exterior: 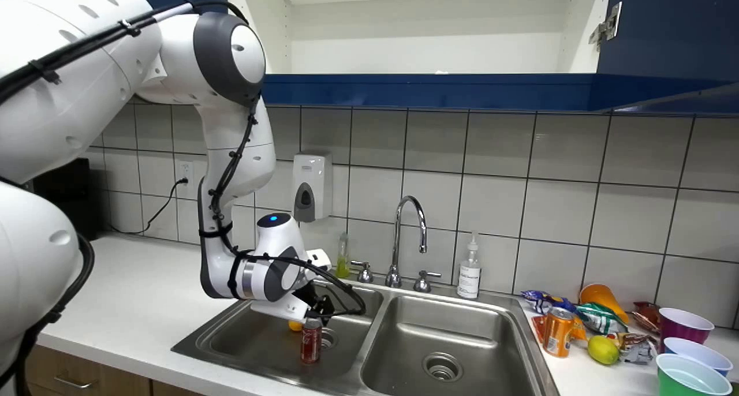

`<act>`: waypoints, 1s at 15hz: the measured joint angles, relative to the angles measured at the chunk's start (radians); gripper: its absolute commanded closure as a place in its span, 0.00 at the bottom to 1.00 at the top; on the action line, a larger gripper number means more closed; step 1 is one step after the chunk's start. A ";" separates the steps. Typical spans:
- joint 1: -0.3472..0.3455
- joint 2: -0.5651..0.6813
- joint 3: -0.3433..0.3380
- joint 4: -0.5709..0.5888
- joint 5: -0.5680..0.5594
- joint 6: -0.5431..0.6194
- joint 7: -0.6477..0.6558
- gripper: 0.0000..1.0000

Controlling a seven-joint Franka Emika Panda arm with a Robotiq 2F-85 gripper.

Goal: Put the red can in the sink on the left.

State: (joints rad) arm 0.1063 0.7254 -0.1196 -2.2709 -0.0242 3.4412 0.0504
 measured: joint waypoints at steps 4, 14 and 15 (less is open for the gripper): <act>-0.001 -0.072 0.016 -0.043 0.000 -0.038 0.000 0.00; -0.002 -0.302 0.057 -0.210 0.000 -0.175 0.000 0.00; -0.002 -0.324 0.059 -0.226 0.000 -0.191 0.000 0.00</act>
State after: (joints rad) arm 0.1042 0.4013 -0.0601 -2.4974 -0.0242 3.2503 0.0504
